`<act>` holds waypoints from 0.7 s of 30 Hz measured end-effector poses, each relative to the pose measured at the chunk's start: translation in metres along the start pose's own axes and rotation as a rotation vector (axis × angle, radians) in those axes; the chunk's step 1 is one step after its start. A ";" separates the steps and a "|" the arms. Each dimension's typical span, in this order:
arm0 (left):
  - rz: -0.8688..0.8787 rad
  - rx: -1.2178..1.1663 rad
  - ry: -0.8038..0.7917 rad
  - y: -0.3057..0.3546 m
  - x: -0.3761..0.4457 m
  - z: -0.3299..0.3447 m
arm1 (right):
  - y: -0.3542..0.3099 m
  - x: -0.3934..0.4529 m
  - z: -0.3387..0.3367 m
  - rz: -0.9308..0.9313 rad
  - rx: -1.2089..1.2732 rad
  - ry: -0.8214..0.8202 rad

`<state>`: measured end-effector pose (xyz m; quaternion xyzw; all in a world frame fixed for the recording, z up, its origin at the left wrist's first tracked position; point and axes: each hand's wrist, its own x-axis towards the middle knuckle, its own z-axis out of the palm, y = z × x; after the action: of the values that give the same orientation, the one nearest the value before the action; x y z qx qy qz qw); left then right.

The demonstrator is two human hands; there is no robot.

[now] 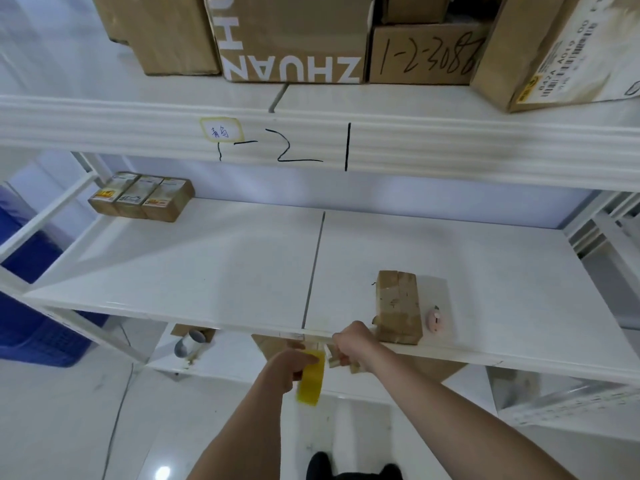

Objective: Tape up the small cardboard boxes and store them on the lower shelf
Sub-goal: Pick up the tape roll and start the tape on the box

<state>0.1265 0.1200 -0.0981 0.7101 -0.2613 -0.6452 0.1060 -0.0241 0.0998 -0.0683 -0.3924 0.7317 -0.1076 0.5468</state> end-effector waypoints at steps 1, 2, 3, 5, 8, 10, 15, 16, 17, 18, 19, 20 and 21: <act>-0.018 -0.019 -0.034 -0.001 0.001 -0.003 | 0.000 0.000 0.003 0.010 0.020 0.001; -0.032 -0.039 -0.074 0.000 -0.001 -0.006 | 0.000 0.000 0.005 0.021 0.028 0.007; -0.047 -0.048 -0.108 0.001 -0.004 -0.009 | 0.001 0.000 0.008 0.038 0.033 0.012; -0.067 -0.026 -0.159 0.001 -0.009 -0.012 | 0.003 0.004 0.016 0.074 0.081 0.011; -0.050 -0.001 -0.196 -0.001 -0.006 -0.014 | 0.005 0.009 0.025 0.163 0.328 -0.010; -0.034 0.003 -0.183 -0.005 -0.005 -0.016 | 0.006 0.010 0.028 0.222 0.489 -0.010; 0.002 -0.056 -0.188 -0.007 -0.005 -0.022 | 0.002 0.010 0.035 0.247 0.588 0.063; 0.002 -0.041 -0.187 -0.005 -0.007 -0.024 | 0.000 0.009 0.037 0.252 0.589 0.084; -0.004 -0.019 -0.192 -0.002 -0.008 -0.025 | -0.003 0.008 0.038 0.256 0.576 0.098; -0.015 0.001 -0.202 0.001 -0.010 -0.027 | -0.006 0.007 0.039 0.253 0.554 0.107; -0.028 0.014 -0.213 0.004 -0.011 -0.029 | -0.008 0.006 0.040 0.245 0.525 0.113; -0.039 0.017 -0.220 0.007 -0.012 -0.031 | -0.010 0.006 0.041 0.239 0.498 0.121; -0.046 0.015 -0.223 0.009 -0.014 -0.033 | -0.013 0.005 0.042 0.235 0.473 0.135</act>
<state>0.1556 0.1130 -0.0771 0.6406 -0.2598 -0.7204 0.0561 0.0184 0.0991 -0.0804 -0.1582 0.7616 -0.2372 0.5820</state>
